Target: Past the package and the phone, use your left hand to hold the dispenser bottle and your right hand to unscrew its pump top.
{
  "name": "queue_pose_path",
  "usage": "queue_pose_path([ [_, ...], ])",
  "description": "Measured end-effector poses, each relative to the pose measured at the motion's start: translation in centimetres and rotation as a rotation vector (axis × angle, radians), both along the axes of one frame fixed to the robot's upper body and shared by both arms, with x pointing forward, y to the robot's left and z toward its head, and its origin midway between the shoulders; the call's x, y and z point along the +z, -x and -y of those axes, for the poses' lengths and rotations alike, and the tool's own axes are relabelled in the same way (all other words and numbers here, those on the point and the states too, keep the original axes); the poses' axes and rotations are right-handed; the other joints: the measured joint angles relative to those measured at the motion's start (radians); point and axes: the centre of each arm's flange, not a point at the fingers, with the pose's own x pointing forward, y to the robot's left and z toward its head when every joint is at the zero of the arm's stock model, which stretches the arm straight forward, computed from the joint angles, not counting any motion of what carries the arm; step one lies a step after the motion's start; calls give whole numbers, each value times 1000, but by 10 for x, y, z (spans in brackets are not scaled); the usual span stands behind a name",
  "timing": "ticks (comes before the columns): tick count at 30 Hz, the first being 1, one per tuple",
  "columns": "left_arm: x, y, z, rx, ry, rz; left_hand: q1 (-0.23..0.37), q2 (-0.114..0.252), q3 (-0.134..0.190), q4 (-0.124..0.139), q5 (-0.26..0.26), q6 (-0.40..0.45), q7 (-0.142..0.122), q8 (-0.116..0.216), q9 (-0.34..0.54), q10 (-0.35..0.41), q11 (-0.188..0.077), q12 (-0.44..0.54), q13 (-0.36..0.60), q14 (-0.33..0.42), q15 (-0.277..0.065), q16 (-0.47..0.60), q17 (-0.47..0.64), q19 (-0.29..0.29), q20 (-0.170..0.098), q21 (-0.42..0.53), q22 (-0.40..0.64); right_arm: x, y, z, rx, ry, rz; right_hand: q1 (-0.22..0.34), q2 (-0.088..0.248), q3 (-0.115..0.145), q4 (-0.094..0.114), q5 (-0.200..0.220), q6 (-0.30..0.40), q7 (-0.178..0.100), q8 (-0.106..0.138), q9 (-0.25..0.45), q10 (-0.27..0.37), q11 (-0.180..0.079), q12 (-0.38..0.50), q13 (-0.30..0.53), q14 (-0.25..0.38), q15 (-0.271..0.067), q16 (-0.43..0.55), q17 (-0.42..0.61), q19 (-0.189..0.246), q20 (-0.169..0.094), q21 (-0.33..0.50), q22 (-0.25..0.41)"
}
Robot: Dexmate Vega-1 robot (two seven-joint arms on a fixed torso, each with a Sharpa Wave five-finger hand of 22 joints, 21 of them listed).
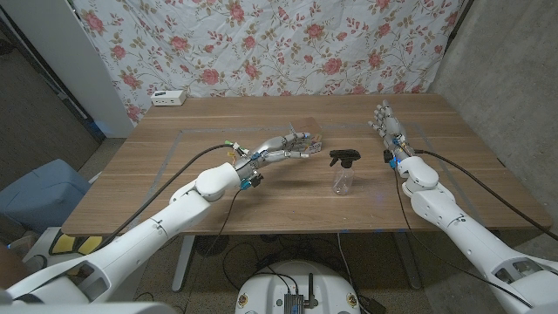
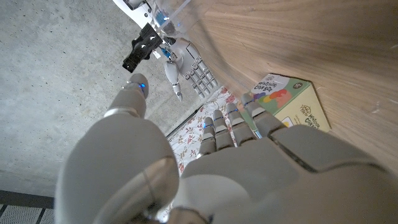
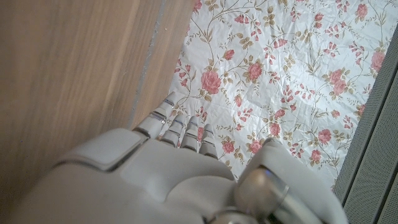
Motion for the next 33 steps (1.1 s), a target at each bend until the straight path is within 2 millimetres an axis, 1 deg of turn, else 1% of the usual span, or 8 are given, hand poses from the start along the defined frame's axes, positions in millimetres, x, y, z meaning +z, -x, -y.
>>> queue_pose_path([
  [3, -3, -3, 3, -14, -11, 1, 9, -2, -2, -2, 0, 0, 0, 0, 0, 0, 0, 0, 0, 1, -1, 0, 0, -1, -1, 0, 0, 0, 0, 0, -2, 3, 0, 0, 0, 0, 0, 0, 0, 0, 0, 0, 0, 0, 0, 0, 0, 0, 0, 0, 0, 0, 0, 0],
  [5, -6, -7, 4, -10, -12, -8, 11, 1, -8, 0, 0, 5, -5, 0, 0, 4, -3, 0, 0, 6, -5, 0, 0, -1, -1, 0, 0, 0, 0, 0, -3, 5, 0, 0, 0, 0, 0, 0, 0, 0, 0, 0, 0, 0, 0, 0, 0, 0, 0, 0, 0, 0, 0, 0],
  [15, -14, -15, 13, -57, -51, -1, 30, 1, -17, 0, 0, 6, -5, 0, 0, 13, -9, 0, 0, 11, 0, 0, 0, -1, -1, 0, 0, -5, 3, -2, -7, 10, 3, 0, 0, 0, 0, 0, 0, 0, 0, 0, 0, 0, 0, 0, 0, 0, 0, 0, 0, 0, 0, 0],
  [18, -17, -20, 16, -66, -57, -6, 37, 1, -25, 0, 6, 18, -18, 0, 0, 21, -13, 0, 0, 24, -2, 0, 0, 5, -6, 0, 0, -5, 4, -2, -9, 11, 8, 0, 0, 0, 0, 0, 0, 0, 0, 0, 0, 0, 0, 0, 0, 0, 0, 0, 0, 0, 0, 0],
  [20, -18, -21, 18, -74, -60, -4, 45, 0, -29, 4, 6, 18, -18, 0, 0, 22, -14, 0, 0, 29, -4, 0, 0, 4, -6, 0, 0, -6, 4, -2, -9, 11, 14, 0, 0, 0, 0, 0, 0, 0, 0, 0, 0, 0, 0, 0, 0, 0, 0, 0, 0, 0, 0, 0],
  [24, -21, -27, 23, -92, -71, -3, 56, 1, -38, 1, 10, 25, -25, 0, 0, 31, -16, 0, 0, 36, 0, 0, 0, 4, -6, 0, 0, -10, 4, -1, -11, 8, 14, 0, 0, 0, 0, 0, 0, 0, 0, 0, 0, 0, 0, 0, 0, 0, 0, 0, 0, 0, 0, 0],
  [29, -23, -33, 29, -111, -86, -1, 71, -7, -50, 0, 14, 25, -25, 0, 0, 41, -18, 0, -5, 41, -5, 0, 0, 4, -6, 0, 0, -13, 5, -1, -12, 6, 17, 0, 0, 0, 0, 0, 0, 0, 0, 0, 0, 0, 0, 0, 0, 0, 0, 0, 0, 0, 0, 0],
  [33, -24, -35, 36, -136, -105, 3, 78, -3, -59, 2, 14, 25, -25, 0, 0, 45, -16, 0, -2, 45, -2, 0, 0, 4, -6, 0, 0, -16, 5, 0, -12, 7, 19, 0, 0, 0, 0, 0, 0, 0, 0, 0, 0, 0, 0, 0, 0, 0, 0, 0, 0, 0, 0, 0],
])
